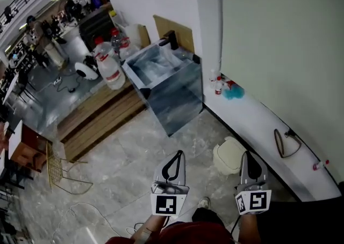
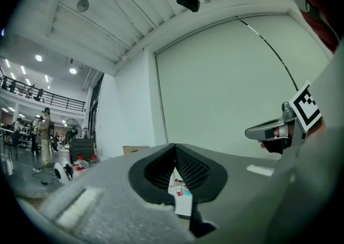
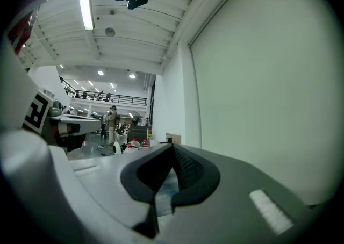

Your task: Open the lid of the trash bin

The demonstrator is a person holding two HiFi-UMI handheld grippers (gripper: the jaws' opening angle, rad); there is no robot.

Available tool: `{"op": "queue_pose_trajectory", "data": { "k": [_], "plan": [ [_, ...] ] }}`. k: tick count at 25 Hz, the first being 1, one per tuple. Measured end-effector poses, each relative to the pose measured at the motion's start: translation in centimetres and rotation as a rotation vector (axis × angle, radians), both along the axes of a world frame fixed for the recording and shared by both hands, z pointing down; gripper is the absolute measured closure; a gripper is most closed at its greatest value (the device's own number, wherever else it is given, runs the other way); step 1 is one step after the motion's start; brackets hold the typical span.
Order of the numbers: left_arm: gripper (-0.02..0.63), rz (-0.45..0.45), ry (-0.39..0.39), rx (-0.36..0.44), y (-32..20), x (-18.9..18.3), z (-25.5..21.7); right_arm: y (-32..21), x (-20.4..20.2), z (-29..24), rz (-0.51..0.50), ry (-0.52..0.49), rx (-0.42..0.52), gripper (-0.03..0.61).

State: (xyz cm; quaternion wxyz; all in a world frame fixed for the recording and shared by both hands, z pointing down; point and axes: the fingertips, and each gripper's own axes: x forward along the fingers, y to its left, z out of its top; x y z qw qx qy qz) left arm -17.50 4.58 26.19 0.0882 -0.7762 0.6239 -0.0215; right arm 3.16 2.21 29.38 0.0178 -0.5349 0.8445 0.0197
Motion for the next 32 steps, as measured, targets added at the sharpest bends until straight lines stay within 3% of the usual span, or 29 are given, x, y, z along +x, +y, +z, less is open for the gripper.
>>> {"op": "queue_pose_trajectory", "data": {
  "k": [16,26,32],
  "plan": [
    [0.611,0.243,-0.004,0.005,-9.8,9.7,0.2,-4.6,9.1,0.7,0.231,0.027,0.013,0.578],
    [0.611,0.430,0.027,-0.021,-17.1,11.7,1.9,-7.9,10.1,1.9,0.412,0.048,-0.015,0.578],
    [0.611,0.543,0.055,-0.040,-22.1,11.2,2.3,-11.3,8.4,1.5,0.500,0.075,-0.028,0.578]
  ]
}}
